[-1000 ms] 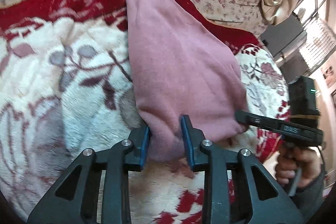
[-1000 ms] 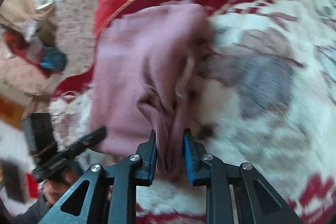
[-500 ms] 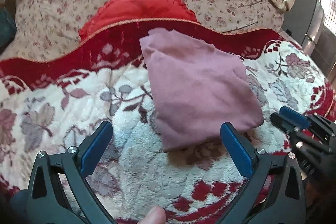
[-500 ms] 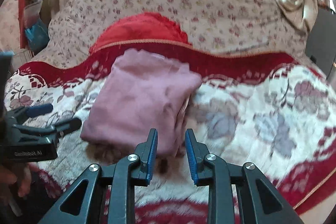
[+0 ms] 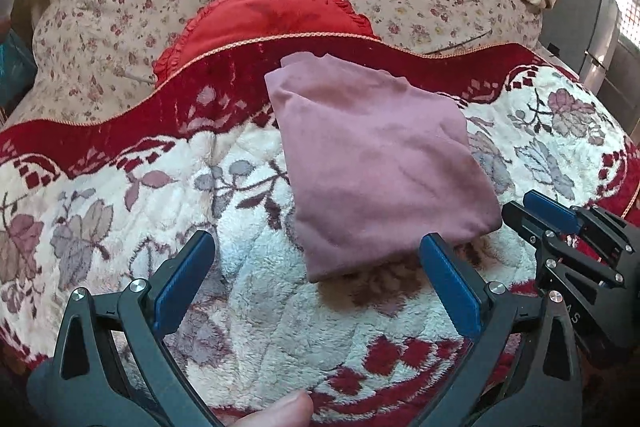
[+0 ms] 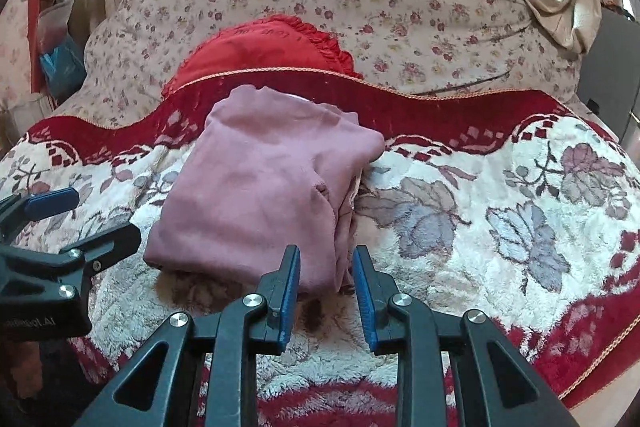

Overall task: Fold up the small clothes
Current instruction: 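Release the folded shirt and withdraw both tools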

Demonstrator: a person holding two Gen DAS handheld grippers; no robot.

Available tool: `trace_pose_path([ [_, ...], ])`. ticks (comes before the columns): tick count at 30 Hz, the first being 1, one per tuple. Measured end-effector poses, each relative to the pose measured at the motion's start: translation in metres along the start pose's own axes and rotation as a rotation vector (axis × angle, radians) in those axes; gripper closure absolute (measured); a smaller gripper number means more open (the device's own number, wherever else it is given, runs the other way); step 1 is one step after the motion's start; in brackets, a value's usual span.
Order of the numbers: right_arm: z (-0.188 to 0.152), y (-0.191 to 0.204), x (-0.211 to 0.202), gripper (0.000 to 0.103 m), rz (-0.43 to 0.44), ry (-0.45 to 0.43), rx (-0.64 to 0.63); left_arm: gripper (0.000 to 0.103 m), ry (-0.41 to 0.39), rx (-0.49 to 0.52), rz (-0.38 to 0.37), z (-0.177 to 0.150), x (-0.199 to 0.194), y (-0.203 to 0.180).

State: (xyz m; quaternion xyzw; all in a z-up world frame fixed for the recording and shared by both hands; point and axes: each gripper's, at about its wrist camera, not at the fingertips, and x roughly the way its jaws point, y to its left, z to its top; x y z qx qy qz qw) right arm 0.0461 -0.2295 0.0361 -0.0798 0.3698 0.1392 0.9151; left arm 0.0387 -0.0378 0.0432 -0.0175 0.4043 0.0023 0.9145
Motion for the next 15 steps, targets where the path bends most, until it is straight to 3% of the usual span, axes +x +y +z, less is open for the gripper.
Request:
trace_pose_path([
  [8, 0.0002, 0.004, 0.0005, 0.078, 0.007, -0.007, -0.006, 0.0, 0.024, 0.006, -0.017, -0.0031, 0.0075, -0.0017],
  [15, 0.0008, 0.0049, 0.0007, 0.078, 0.007, -0.011, -0.003, 0.0, -0.005, 0.026, -0.024, -0.0064, 0.0051, -0.0057],
])
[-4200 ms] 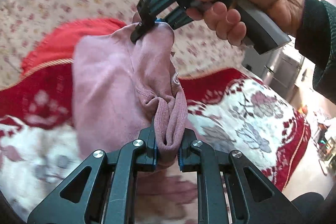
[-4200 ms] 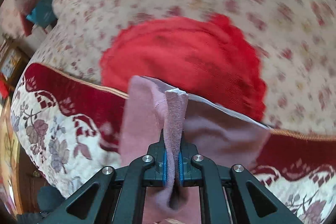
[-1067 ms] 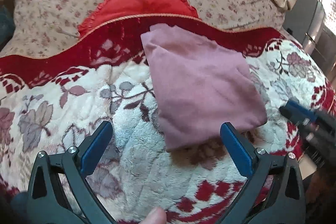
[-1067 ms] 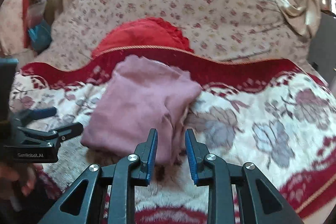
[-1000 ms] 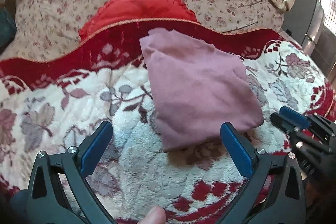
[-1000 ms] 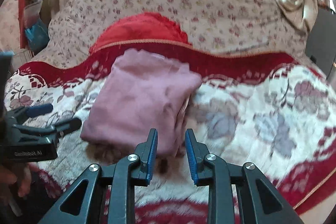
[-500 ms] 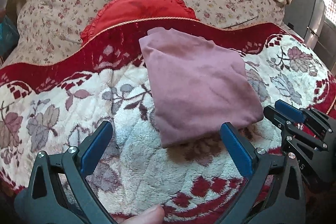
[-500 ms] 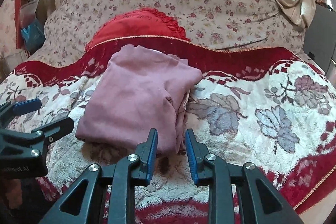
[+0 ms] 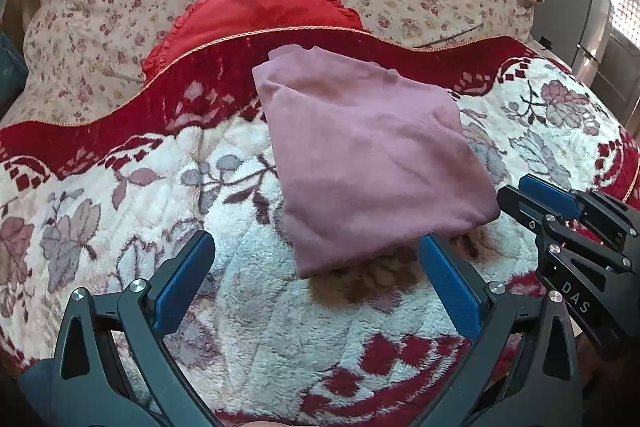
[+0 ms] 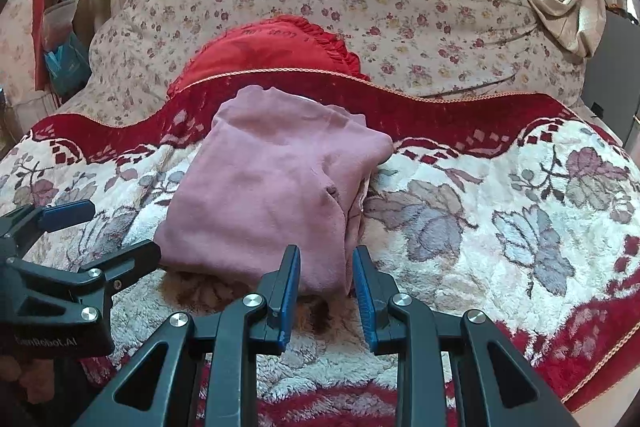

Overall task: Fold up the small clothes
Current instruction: 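Release the folded shirt and withdraw both tools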

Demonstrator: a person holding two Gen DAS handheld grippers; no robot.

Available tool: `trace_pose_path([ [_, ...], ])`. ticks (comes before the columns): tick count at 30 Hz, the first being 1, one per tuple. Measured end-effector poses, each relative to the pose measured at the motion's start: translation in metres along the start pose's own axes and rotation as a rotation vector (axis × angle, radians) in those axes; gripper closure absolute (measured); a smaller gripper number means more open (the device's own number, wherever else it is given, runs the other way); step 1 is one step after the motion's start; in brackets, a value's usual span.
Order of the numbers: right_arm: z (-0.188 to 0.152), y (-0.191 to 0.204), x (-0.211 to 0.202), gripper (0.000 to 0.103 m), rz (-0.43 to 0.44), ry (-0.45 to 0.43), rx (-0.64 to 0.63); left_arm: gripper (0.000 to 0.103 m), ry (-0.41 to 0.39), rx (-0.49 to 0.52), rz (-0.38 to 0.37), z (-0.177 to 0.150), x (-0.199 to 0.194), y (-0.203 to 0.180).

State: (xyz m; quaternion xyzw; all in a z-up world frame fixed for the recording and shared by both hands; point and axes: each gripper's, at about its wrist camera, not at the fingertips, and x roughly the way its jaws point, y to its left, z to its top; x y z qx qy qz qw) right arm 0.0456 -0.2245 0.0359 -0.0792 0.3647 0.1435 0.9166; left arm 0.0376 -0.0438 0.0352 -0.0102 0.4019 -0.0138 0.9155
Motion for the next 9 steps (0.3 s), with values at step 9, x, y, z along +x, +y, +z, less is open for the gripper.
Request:
trace_pose_path([
  [9, 0.0003, -0.0011, 0.0003, 0.078, 0.0, 0.001, -0.003, 0.0, 0.009, -0.006, -0.002, -0.001, 0.0036, 0.0021],
])
